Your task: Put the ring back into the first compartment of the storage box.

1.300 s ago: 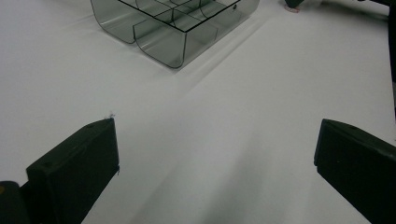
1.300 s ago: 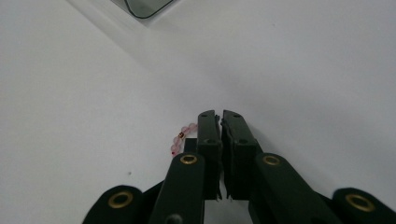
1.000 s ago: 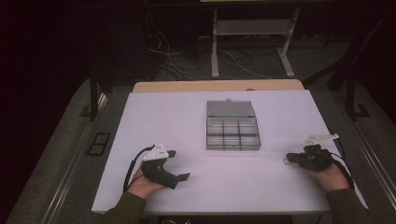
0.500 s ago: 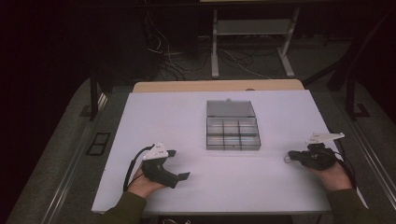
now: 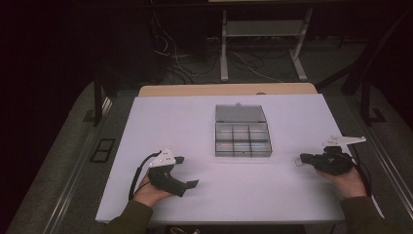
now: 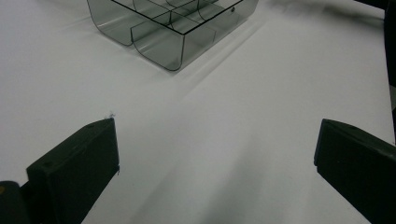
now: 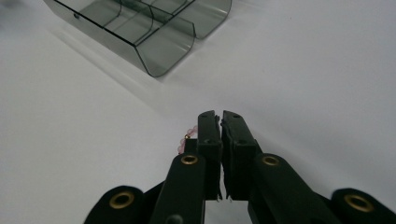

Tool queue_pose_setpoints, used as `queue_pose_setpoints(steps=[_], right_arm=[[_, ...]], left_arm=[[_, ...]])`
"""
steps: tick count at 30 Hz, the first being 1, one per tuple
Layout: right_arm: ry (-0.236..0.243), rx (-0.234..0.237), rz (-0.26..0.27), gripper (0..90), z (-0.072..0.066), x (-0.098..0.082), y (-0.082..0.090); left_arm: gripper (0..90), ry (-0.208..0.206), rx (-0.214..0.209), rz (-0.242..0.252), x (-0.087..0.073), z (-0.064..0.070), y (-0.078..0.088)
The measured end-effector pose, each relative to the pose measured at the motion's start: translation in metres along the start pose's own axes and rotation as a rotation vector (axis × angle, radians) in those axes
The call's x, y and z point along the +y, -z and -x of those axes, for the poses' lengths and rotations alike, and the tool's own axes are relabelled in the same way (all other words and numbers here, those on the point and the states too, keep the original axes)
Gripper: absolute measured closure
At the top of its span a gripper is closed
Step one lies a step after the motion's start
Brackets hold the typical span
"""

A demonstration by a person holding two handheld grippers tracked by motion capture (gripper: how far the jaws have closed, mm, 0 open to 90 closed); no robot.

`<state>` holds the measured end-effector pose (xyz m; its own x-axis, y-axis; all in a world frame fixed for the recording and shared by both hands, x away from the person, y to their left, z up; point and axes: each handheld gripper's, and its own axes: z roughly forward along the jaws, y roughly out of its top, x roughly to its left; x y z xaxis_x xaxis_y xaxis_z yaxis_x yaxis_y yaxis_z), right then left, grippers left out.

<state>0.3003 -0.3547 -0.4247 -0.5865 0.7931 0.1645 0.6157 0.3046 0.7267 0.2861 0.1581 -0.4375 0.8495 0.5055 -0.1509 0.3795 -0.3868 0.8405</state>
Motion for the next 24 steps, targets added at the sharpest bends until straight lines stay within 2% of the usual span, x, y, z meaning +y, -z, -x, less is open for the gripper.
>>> queue_pose_setpoints(steps=[3, 11, 17, 18, 24], right_arm=[[-0.005, 0.003, 0.007, 85.8, -0.001, 0.002, 0.001], [0.020, 0.014, 0.061, 85.8, -0.005, 0.019, 0.007], [0.031, 0.034, 0.082, 85.8, -0.001, 0.027, 0.006], [0.023, 0.038, 0.076, 85.7, -0.001, 0.028, 0.006], [0.057, 0.044, 0.058, 85.8, -0.002, 0.037, -0.002]], left_arm=[[0.0, 0.000, 0.000, 0.004, 0.000, 0.001, 0.000], [0.0, -0.006, -0.010, 0.010, 0.000, -0.001, 0.002], [0.0, -0.003, -0.016, 0.015, 0.000, 0.000, 0.001], [0.0, -0.004, -0.016, 0.014, 0.000, 0.000, 0.002], [0.0, -0.007, -0.016, 0.010, 0.000, 0.000, 0.001]])
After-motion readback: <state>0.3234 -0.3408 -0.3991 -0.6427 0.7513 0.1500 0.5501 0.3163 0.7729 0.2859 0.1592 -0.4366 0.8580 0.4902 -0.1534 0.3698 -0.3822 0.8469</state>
